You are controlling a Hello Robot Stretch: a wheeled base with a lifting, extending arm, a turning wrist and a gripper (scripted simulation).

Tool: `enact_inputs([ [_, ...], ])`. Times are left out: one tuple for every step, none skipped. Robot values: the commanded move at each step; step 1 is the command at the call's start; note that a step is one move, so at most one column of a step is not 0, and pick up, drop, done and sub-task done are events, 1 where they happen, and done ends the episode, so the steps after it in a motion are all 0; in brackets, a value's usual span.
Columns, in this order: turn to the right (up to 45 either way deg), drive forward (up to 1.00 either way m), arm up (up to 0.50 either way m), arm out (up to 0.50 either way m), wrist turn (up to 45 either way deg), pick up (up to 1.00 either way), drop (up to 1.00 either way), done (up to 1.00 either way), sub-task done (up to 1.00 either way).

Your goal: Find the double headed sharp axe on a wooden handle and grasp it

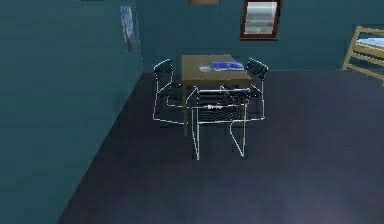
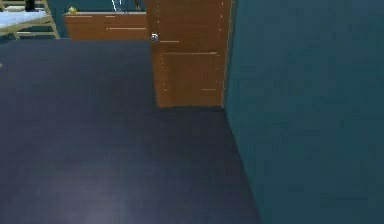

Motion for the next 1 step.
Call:
enact_inputs([
  [45.0,0.0,0.0,0.0,0.0,0.0,0.0,0.0,0.0],
])
